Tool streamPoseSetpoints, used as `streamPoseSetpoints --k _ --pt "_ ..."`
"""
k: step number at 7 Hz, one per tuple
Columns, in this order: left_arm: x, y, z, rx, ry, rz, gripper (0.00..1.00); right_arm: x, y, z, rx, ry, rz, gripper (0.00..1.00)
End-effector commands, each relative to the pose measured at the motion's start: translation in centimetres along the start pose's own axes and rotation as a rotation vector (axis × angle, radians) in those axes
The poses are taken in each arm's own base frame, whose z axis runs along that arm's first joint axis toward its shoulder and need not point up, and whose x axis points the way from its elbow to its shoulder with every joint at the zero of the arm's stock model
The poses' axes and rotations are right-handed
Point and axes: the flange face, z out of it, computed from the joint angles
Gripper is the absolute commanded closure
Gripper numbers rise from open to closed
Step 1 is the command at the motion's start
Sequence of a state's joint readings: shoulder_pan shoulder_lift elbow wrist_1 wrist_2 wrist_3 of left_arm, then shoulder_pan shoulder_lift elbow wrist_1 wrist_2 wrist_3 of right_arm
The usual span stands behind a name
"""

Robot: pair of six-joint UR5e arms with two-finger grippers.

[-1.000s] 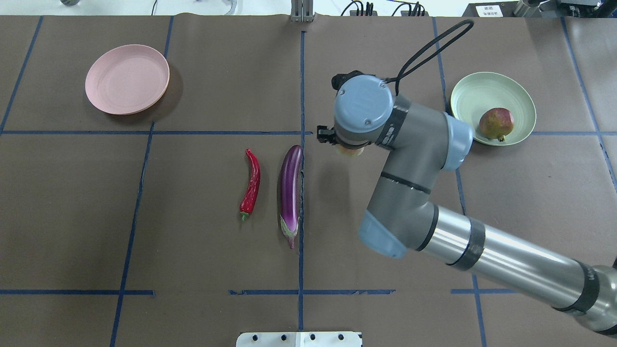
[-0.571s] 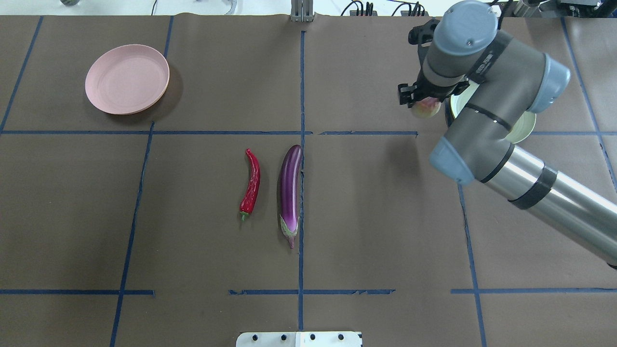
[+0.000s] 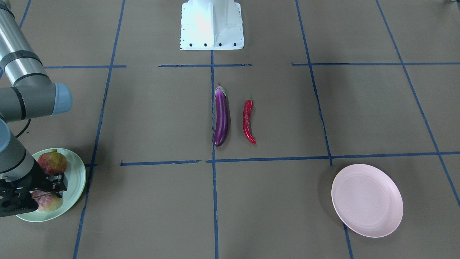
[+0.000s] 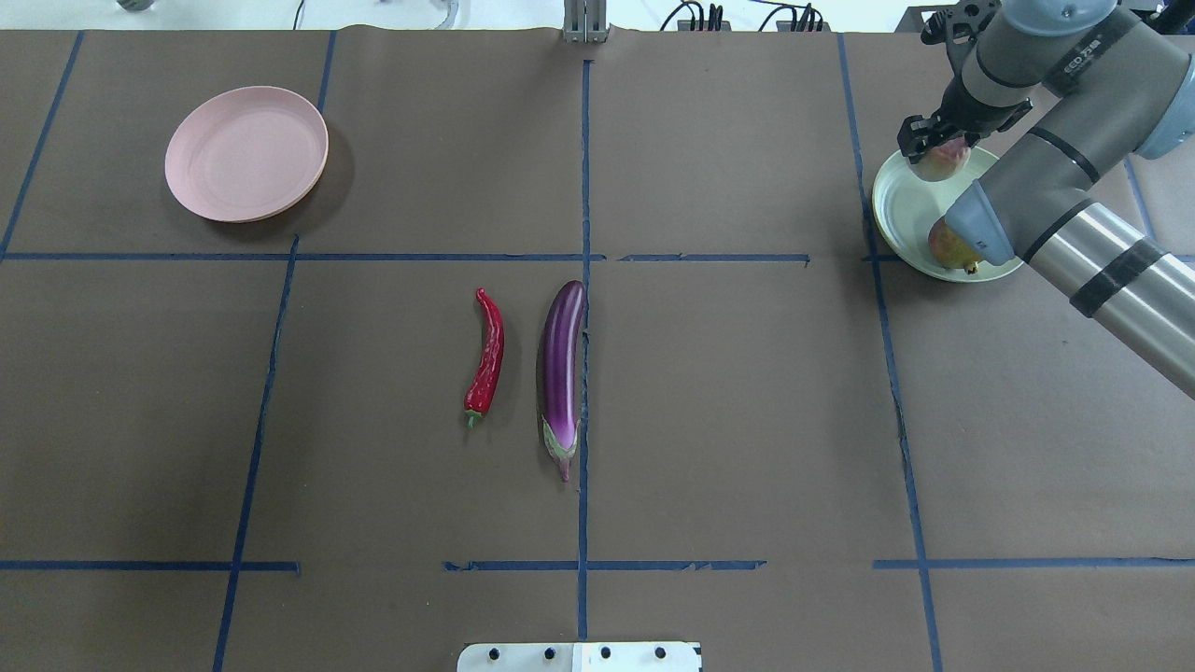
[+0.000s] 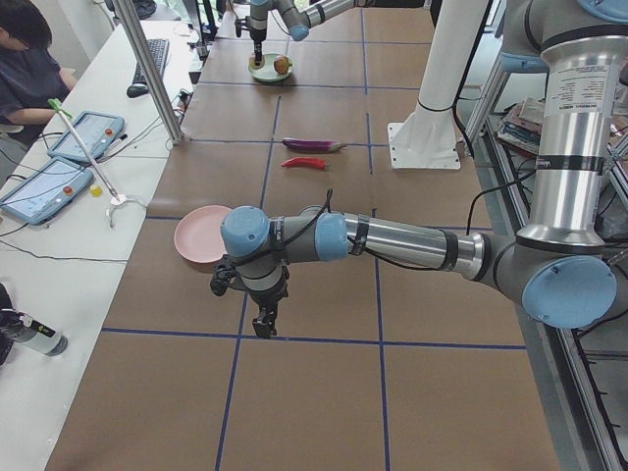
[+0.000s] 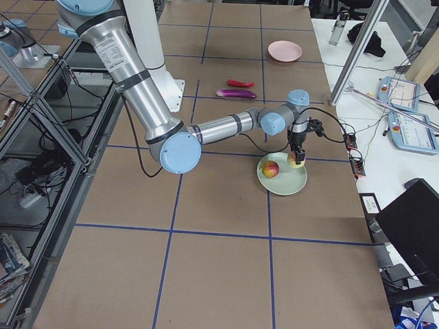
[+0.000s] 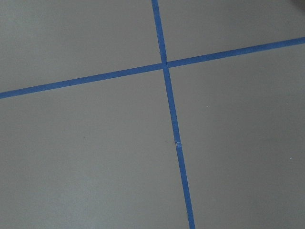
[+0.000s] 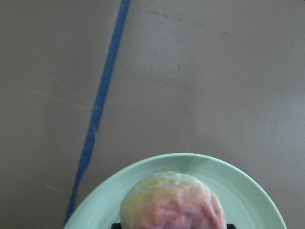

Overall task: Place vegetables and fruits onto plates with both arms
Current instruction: 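Carry the peach to the green plate and release it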

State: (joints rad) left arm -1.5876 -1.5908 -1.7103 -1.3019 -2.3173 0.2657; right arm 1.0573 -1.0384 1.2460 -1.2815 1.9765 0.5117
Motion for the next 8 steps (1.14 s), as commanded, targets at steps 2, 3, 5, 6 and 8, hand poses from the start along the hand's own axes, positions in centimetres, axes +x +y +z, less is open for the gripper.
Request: streamPoseSetpoints --k 2,3,5,6,8 --pt "0.1 0.0 -0.1 0.003 0.000 0.002 0.00 3.3 2.5 2.7 -0.033 0.013 0.018 0.01" --pt "0.0 0.0 -0.1 0.001 -0.001 0.003 0.00 3.7 2.1 2.1 -0.035 -0.007 0.026 0.00" --pt "0.7 -0.1 -0.8 0.015 -0.005 0.017 0.00 12.6 0.2 -4.9 -0.016 -0.143 0.107 0.00" --pt "1.8 -0.2 -2.0 0.036 -0.024 0.041 0.00 17.2 0.6 -6.9 -0.027 -0.136 0.069 0.00" --pt "4.5 -3.0 -3.5 0.103 -0.036 0.135 0.00 25.9 5.9 -9.3 -0.069 -0.098 -0.041 0.00"
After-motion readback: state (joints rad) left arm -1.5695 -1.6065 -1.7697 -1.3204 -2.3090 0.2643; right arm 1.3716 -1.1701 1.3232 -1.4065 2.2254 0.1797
